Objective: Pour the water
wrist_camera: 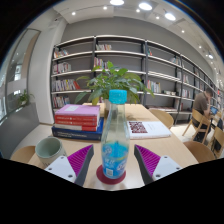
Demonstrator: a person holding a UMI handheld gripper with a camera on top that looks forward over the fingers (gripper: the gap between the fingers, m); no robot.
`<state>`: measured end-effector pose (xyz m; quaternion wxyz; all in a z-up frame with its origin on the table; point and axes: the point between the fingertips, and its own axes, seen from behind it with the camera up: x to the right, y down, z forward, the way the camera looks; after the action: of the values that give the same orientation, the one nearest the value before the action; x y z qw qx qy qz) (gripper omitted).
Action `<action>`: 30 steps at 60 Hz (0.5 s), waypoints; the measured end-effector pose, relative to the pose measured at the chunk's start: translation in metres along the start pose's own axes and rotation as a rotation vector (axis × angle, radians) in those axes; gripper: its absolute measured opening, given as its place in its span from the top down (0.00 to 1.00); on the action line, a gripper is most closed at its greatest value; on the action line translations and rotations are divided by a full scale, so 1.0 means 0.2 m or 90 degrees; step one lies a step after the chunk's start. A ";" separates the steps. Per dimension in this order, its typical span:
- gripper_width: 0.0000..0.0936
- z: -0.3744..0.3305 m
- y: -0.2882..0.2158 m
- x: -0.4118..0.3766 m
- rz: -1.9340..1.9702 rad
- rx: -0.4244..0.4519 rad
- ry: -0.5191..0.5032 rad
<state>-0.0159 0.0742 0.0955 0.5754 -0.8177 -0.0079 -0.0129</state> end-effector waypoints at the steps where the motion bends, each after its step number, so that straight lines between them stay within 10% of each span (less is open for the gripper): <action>1: 0.12 -0.03 0.02 0.00 -0.002 -0.005 0.003; 15: 0.12 -0.53 0.28 -0.22 0.004 -0.141 -0.012; 30: 0.10 -0.92 0.03 -0.45 0.019 -0.159 -0.017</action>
<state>-0.1082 -0.0999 0.1499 0.4691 -0.8831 -0.0019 0.0059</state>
